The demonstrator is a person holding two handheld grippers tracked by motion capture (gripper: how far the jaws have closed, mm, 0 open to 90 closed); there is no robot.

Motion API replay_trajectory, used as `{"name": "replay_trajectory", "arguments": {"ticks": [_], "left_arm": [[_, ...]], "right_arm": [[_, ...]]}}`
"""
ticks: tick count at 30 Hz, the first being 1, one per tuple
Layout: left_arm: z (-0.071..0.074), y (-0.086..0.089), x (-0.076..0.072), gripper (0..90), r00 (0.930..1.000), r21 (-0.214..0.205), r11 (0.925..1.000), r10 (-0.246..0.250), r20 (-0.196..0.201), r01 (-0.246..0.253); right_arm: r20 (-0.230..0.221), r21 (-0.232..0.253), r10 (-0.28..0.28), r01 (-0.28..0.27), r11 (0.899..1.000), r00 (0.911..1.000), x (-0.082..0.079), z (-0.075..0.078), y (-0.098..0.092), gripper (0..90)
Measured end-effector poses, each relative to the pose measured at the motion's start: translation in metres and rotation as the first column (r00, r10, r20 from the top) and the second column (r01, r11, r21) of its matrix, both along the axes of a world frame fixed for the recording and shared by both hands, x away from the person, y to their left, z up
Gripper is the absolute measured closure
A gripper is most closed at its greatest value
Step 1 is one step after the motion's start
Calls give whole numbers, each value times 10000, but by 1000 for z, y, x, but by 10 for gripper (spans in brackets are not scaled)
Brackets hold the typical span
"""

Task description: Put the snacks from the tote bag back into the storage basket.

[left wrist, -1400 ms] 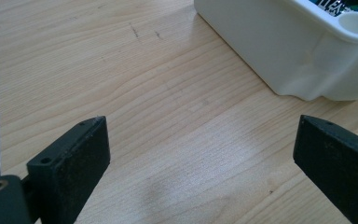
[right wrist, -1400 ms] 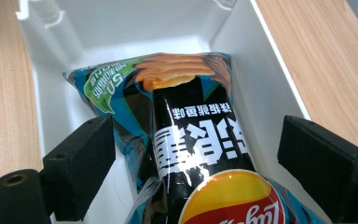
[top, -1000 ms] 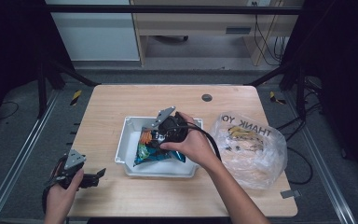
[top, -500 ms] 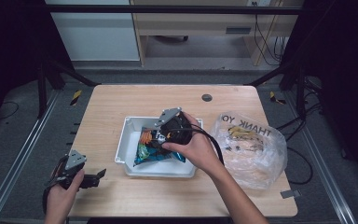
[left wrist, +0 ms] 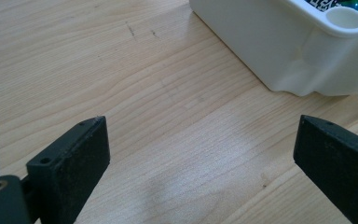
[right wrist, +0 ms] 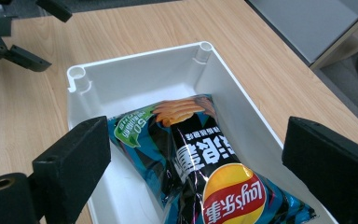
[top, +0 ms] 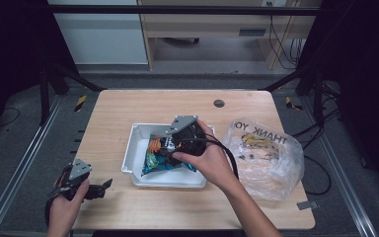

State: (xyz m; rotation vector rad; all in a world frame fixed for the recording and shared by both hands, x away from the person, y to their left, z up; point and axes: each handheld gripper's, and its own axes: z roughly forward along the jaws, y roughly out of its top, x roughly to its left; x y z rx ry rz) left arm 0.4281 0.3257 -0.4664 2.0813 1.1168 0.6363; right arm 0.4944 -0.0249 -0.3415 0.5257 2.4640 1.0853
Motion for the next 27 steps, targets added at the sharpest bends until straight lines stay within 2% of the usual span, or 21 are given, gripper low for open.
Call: {"name": "replay_trajectory", "arguments": {"ticks": [7, 12, 27], "left_arm": [[0, -2, 0, 32, 10000, 42, 10000, -54, -14, 54], [-1, -2, 0, 32, 10000, 7, 10000, -5, -2, 5], [-1, 0, -1, 31, 10000, 10, 10000, 33, 9, -33]], "right_arm": [[151, 120, -115, 114, 9999, 9998, -8, 5, -4, 82], [215, 255, -438, 432, 9987, 9988, -12, 8, -8, 84], [428, 750, -697, 663, 9950, 9967, -28, 21, -21, 78]]}}
